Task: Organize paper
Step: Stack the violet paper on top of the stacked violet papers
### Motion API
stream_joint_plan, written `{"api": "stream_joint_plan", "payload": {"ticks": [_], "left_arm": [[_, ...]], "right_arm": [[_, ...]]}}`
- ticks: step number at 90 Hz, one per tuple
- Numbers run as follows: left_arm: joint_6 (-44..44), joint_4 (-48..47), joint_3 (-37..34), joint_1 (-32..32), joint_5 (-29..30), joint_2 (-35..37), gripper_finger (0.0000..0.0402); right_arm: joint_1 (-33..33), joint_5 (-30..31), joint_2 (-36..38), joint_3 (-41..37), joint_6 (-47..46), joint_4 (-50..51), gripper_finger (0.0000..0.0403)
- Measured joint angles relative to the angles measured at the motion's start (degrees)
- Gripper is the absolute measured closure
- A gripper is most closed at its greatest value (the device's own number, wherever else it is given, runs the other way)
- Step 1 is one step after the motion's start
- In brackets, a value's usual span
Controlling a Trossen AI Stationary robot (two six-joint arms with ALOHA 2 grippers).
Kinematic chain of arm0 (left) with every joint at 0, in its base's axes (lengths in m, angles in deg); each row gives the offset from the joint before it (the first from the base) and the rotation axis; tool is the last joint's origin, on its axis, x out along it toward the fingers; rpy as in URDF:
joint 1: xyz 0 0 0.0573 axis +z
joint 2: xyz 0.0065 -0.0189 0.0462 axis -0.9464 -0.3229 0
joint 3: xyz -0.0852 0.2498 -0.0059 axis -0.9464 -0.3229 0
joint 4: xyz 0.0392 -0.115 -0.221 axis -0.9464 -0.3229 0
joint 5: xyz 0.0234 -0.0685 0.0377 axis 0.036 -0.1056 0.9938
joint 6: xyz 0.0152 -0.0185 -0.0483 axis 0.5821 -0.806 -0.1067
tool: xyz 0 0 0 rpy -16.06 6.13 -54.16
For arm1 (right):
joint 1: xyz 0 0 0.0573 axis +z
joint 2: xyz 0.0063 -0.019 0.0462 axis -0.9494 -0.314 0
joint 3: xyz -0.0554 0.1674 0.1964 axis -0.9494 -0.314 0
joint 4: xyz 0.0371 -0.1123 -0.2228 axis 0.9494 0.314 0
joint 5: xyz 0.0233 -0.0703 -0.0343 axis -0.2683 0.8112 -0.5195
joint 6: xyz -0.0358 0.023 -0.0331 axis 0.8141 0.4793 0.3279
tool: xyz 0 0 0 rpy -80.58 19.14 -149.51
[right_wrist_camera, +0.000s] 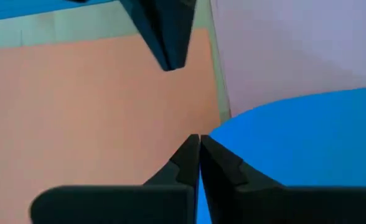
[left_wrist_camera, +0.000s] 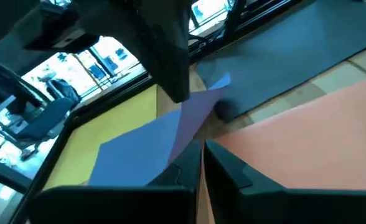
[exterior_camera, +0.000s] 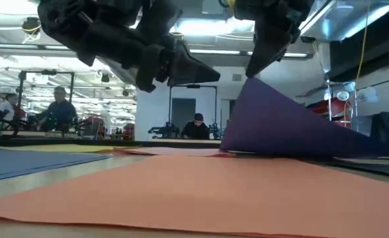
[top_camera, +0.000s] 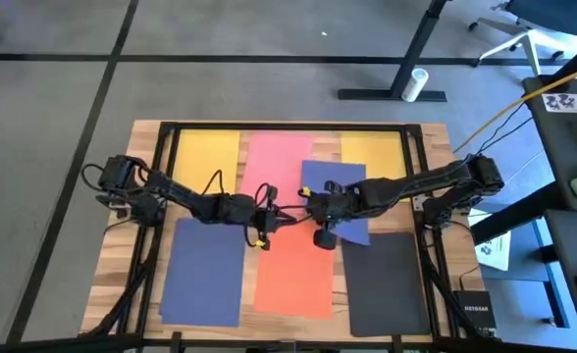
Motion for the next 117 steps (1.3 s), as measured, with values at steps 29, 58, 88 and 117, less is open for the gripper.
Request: {"api": "stream_joint_plan", "payload": {"ticks": [29,58,88,117], "left_arm": [[-3.4,-1.7,3.3,0.9,-3.4,0.0,0.0397],[-4.5,-4.0,3.8,1.8,-1.7,0.0,0.0398],[-5.1,-3.8,3.8,1.8,-1.7,0.0,0.0398],[-9.4,-4.2,3.8,1.8,-1.8,0.0,0.0398]], "right_arm": [[0.0,-0.8,0.0,0.0,1.1,-1.1,0.0403],[0.0,-1.0,0.0,0.0,1.7,-1.8,0.0403],[0.0,-1.1,0.0,0.0,1.7,-1.8,0.0403],[0.0,-1.1,0.0,0.0,1.7,-1.8,0.0403]]}}
